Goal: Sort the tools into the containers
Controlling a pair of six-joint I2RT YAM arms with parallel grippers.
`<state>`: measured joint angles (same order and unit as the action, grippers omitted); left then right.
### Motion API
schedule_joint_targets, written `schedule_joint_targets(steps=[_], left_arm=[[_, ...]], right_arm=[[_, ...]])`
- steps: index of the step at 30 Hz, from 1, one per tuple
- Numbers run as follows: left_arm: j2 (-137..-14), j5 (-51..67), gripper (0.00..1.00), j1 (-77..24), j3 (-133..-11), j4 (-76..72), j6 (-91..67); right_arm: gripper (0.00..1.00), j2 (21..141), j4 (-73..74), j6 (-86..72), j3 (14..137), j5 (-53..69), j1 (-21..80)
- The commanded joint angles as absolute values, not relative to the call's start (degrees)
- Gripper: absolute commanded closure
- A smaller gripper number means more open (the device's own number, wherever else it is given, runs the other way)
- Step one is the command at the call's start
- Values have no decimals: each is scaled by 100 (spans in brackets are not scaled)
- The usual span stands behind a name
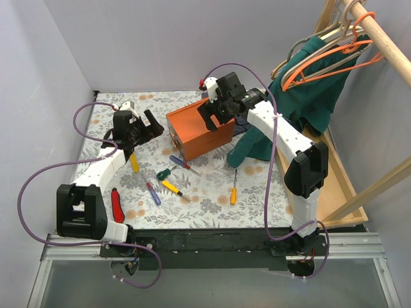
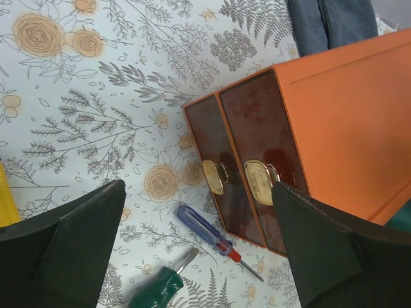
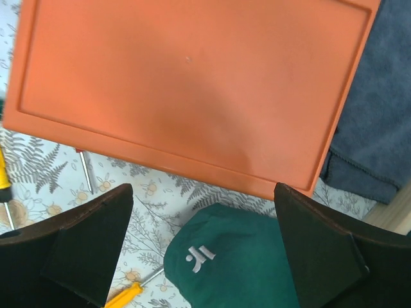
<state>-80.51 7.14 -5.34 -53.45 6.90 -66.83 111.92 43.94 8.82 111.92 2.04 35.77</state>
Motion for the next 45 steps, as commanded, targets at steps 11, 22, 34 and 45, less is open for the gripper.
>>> schedule_joint_targets(steps=[11, 22, 34, 45], left_arm=[[-8332, 2539, 2, -176, -5493, 615, -6074], [-8587, 2892, 2, -123, -5818, 932, -5801], [-9342, 2514, 2, -422, -6231, 808, -6310], [-9721, 2435, 3, -492, -6653, 966, -6425]], right_arm=[[1, 11777, 3684, 985, 12155, 914, 3621], [2, 12225, 3410, 782, 12225, 1010, 3604], [2, 12427, 3489, 896, 12129, 730, 3516], [2, 12726, 3454, 949, 12191, 387, 3454]])
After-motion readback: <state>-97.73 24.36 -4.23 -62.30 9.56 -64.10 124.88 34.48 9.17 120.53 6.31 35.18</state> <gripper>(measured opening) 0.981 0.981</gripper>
